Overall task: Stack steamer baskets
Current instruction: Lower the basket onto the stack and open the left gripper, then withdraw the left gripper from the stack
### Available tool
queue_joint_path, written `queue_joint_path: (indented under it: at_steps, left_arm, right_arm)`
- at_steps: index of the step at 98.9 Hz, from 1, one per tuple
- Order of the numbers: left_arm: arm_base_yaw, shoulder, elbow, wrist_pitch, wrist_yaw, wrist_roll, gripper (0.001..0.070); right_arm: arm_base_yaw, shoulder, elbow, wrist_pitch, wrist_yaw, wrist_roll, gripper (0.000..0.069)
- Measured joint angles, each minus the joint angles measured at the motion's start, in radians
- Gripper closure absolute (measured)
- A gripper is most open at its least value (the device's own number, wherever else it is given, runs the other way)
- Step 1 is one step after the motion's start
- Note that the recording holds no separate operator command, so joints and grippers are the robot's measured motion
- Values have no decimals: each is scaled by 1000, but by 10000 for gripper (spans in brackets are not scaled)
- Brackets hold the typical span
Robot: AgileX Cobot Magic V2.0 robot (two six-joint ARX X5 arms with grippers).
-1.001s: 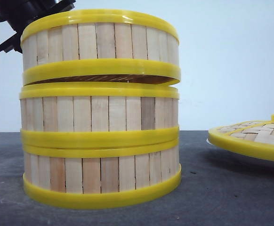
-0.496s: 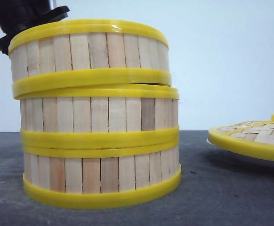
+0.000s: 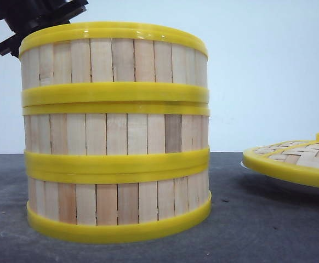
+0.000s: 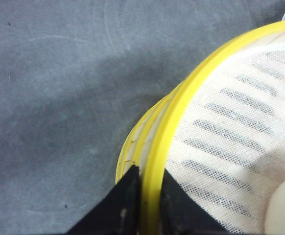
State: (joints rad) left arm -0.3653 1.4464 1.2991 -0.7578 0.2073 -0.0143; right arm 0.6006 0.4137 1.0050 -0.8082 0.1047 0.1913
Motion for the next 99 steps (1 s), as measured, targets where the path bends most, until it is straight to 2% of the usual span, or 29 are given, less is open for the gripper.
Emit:
queue_joint_path:
  at_steps: [39, 45, 58, 63, 80, 99]
  left_arm:
    - [-4, 0, 0, 2, -13, -1, 687]
    - [-4, 0, 0, 7, -8, -2, 649]
    - [-6, -1, 0, 23, -2, -5, 461]
    - [-6, -4, 0, 25, -2, -5, 423]
    - [-6, -73, 3, 76, -2, -12, 411]
    - [-6, -274, 8, 173, -2, -41, 411]
  right_arm:
    - [0, 0, 0, 0, -7, 0, 372]
    - [0, 0, 0, -1, -7, 0, 372]
    - [0, 0, 0, -4, -7, 1, 372]
    - [0, 0, 0, -6, -7, 1, 368]
    - [0, 1, 0, -21, -7, 10, 352]
    - [0, 45, 0, -62, 4, 24, 348]
